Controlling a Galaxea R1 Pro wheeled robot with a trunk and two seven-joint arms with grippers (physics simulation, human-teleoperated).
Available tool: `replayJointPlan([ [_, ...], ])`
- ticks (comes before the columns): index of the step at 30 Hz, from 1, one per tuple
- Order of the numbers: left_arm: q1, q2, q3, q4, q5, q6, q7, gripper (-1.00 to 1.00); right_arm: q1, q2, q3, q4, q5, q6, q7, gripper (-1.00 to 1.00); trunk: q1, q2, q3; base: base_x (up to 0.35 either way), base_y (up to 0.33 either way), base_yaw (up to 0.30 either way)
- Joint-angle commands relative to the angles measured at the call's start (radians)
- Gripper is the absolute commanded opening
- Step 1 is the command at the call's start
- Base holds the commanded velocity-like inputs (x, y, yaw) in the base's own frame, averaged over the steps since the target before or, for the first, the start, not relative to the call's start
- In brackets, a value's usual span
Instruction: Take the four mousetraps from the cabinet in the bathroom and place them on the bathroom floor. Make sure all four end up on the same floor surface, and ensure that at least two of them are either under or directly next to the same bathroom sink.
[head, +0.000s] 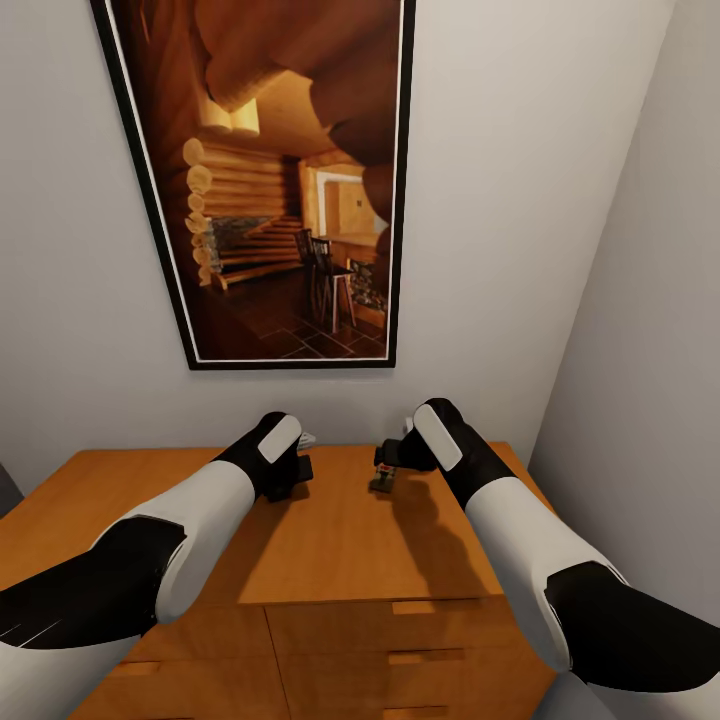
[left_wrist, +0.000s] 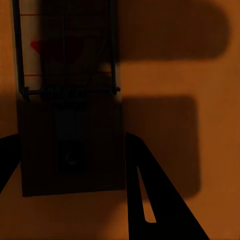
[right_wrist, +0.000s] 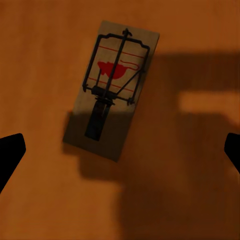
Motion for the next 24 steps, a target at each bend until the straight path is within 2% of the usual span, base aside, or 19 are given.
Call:
replayJointPlan([
  [1,0.000,0.000,0.004,0.032,0.038,0.001,0.005,-1.00,-0.001,0.000,0.003,-0.001,-0.010,0.002,-0.010,1.00,0.000,-0.001,-0.001,0.000,0.000,0.000],
  [7,0.000,0.001,0.005,0.022,0.040,0.003,0.004,-1.00,-0.001,0.000,0.003,-0.001,-0.010,0.002,-0.010,1.00,0.000,-0.001,-0.001,0.000,0.000,0.000],
  [13,0.000,0.001,0.008,-0.022,0.041,0.008,0.003,-1.00,-0.001,0.000,0.003,-0.001,-0.010,0.002,-0.010,1.00,0.000,-0.001,-0.001,0.000,0.000,0.000],
  [21,0.000,0.002,0.010,-0.061,0.043,0.065,-0.004,-1.00,-0.001,0.000,0.003,-0.001,-0.010,0.002,-0.010,1.00,0.000,-0.001,-0.001,0.000,0.000,0.000],
  [24,0.000,0.008,0.012,-0.092,0.047,0.083,-0.038,-1.00,-0.001,0.000,0.003,-0.001,-0.010,0.002,-0.010,1.00,0.000,-0.001,-0.001,0.000,0.000,0.000],
])
